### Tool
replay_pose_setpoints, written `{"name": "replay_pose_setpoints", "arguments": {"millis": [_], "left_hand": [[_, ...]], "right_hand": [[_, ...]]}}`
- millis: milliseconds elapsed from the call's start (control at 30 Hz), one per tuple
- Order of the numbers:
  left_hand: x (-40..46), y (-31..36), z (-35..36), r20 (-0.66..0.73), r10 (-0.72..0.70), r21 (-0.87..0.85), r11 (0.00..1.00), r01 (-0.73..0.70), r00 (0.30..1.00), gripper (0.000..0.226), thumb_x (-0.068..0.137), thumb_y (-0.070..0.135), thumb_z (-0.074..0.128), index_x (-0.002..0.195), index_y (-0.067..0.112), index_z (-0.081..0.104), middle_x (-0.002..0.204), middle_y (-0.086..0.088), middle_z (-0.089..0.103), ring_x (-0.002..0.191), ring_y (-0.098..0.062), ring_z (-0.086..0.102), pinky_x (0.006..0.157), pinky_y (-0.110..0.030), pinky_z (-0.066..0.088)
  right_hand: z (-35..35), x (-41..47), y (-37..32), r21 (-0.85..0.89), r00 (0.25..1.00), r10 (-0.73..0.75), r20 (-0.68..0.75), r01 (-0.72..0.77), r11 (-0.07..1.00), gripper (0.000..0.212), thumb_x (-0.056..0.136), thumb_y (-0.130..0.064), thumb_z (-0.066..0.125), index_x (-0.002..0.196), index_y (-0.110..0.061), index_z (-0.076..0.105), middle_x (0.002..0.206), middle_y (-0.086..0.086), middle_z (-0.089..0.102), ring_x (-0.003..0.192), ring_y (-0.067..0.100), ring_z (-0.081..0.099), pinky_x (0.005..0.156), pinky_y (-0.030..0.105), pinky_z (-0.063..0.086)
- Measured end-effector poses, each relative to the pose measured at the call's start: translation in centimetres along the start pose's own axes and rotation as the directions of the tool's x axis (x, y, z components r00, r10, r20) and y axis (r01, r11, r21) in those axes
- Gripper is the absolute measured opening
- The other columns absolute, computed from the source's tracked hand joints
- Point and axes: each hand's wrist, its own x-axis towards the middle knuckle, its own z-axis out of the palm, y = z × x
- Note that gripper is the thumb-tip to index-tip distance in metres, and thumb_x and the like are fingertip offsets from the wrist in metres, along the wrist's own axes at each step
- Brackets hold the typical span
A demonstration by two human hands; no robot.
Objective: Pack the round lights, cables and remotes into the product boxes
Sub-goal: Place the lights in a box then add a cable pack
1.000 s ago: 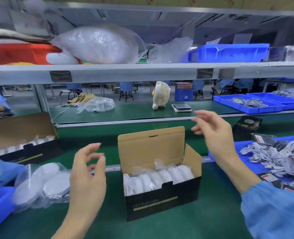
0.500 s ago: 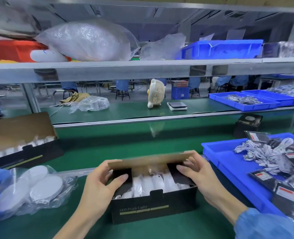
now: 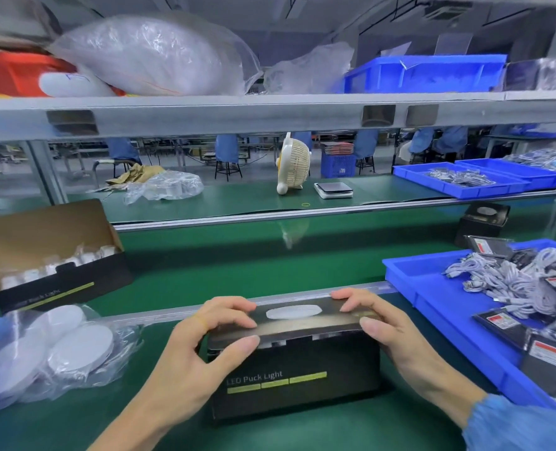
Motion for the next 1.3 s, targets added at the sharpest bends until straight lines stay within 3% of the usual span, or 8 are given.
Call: {"name": "replay_pose_setpoints", "arguments": {"millis": [167, 400, 567, 667, 767, 933, 1133, 1300], "left_hand": [[0.0, -0.4, 0.2, -0.054, 0.017, 0.019, 1.000, -0.016, 0.998, 0.021, 0.082, 0.043, 0.067, 0.099, 0.032, 0.071, 0.114, 0.007, 0.070, 0.113, -0.015, 0.062, 0.093, -0.017, 0.044], [-0.8, -0.8, -0.2, 0.012, 0.034, 0.001, 0.999, -0.034, 0.999, 0.019, 0.082, 0.039, 0.067, 0.096, 0.034, 0.077, 0.117, 0.010, 0.071, 0.120, -0.014, 0.060, 0.101, -0.031, 0.043], [-2.1, -2.2, 0.2, 0.038, 0.307, 0.333, 0.894, -0.301, 0.951, 0.028, 0.088, 0.035, 0.064, 0.110, 0.023, 0.075, 0.128, 0.013, 0.066, 0.130, -0.015, 0.054, 0.111, -0.049, 0.032], [-2.1, -2.5, 0.7, -0.014, 0.361, 0.336, 0.880, -0.336, 0.932, 0.025, 0.087, 0.031, 0.066, 0.106, 0.018, 0.076, 0.123, 0.009, 0.069, 0.125, -0.018, 0.059, 0.106, -0.056, 0.038], [-2.1, -2.5, 1.0, -0.036, 0.367, 0.307, 0.889, -0.339, 0.930, 0.023, 0.091, 0.032, 0.063, 0.103, 0.017, 0.076, 0.121, 0.008, 0.070, 0.123, -0.018, 0.060, 0.106, -0.056, 0.040], [-2.2, -2.1, 1.1, -0.050, 0.316, 0.284, 0.914, -0.290, 0.947, 0.028, 0.094, 0.039, 0.060, 0.103, 0.017, 0.075, 0.122, 0.011, 0.069, 0.124, -0.016, 0.059, 0.109, -0.051, 0.037], [-2.4, -1.9, 1.0, -0.040, 0.283, 0.258, 0.929, -0.263, 0.958, 0.023, 0.089, 0.032, 0.064, 0.104, 0.017, 0.075, 0.123, 0.012, 0.068, 0.126, -0.016, 0.058, 0.111, -0.049, 0.035], [-2.2, -1.6, 1.2, -0.041, 0.286, 0.287, 0.921, -0.263, 0.957, 0.023, 0.087, 0.031, 0.064, 0.103, 0.019, 0.076, 0.121, 0.015, 0.069, 0.124, -0.013, 0.059, 0.110, -0.049, 0.036]], "right_hand": [[0.6, 0.0, 0.2, -0.006, 0.997, -0.038, -0.070, 0.038, 0.999, 0.036, 0.079, -0.054, 0.061, 0.108, -0.033, 0.067, 0.125, -0.012, 0.064, 0.120, 0.010, 0.056, 0.093, 0.016, 0.045], [0.4, -1.1, -0.7, -0.229, 0.981, -0.194, -0.021, 0.184, 0.956, 0.023, 0.079, -0.038, 0.062, 0.101, -0.036, 0.069, 0.128, -0.015, 0.061, 0.130, 0.011, 0.048, 0.103, 0.022, 0.039], [0.8, -2.7, -0.9, -0.717, 0.851, -0.518, 0.089, 0.416, 0.559, 0.036, 0.090, -0.038, 0.059, 0.114, -0.015, 0.073, 0.129, -0.016, 0.062, 0.124, 0.012, 0.054, 0.103, 0.032, 0.041], [1.4, -2.6, -1.5, -0.799, 0.762, -0.628, 0.157, 0.472, 0.373, 0.033, 0.092, -0.037, 0.063, 0.106, -0.011, 0.076, 0.125, -0.009, 0.066, 0.112, 0.016, 0.062, 0.099, 0.036, 0.045], [3.5, -1.6, -1.9, -0.765, 0.622, -0.734, 0.272, 0.602, 0.227, 0.018, 0.088, -0.018, 0.073, 0.099, -0.004, 0.076, 0.111, 0.002, 0.070, 0.092, 0.023, 0.064, 0.079, 0.034, 0.052], [5.5, -0.7, -2.1, -0.734, 0.660, -0.692, 0.292, 0.619, 0.279, 0.016, 0.091, -0.023, 0.071, 0.096, -0.008, 0.074, 0.101, -0.003, 0.069, 0.084, 0.022, 0.059, 0.065, 0.033, 0.049], [5.5, -1.1, -1.9, -0.689, 0.605, -0.761, 0.234, 0.656, 0.309, 0.005, 0.083, -0.014, 0.079, 0.084, -0.009, 0.078, 0.099, -0.008, 0.073, 0.078, 0.022, 0.064, 0.057, 0.028, 0.051], [5.3, -0.7, -3.9, -0.724, 0.854, -0.514, 0.086, 0.408, 0.556, 0.017, 0.080, -0.035, 0.077, 0.094, -0.025, 0.076, 0.122, -0.010, 0.067, 0.091, 0.012, 0.069, 0.060, 0.029, 0.057]]}}
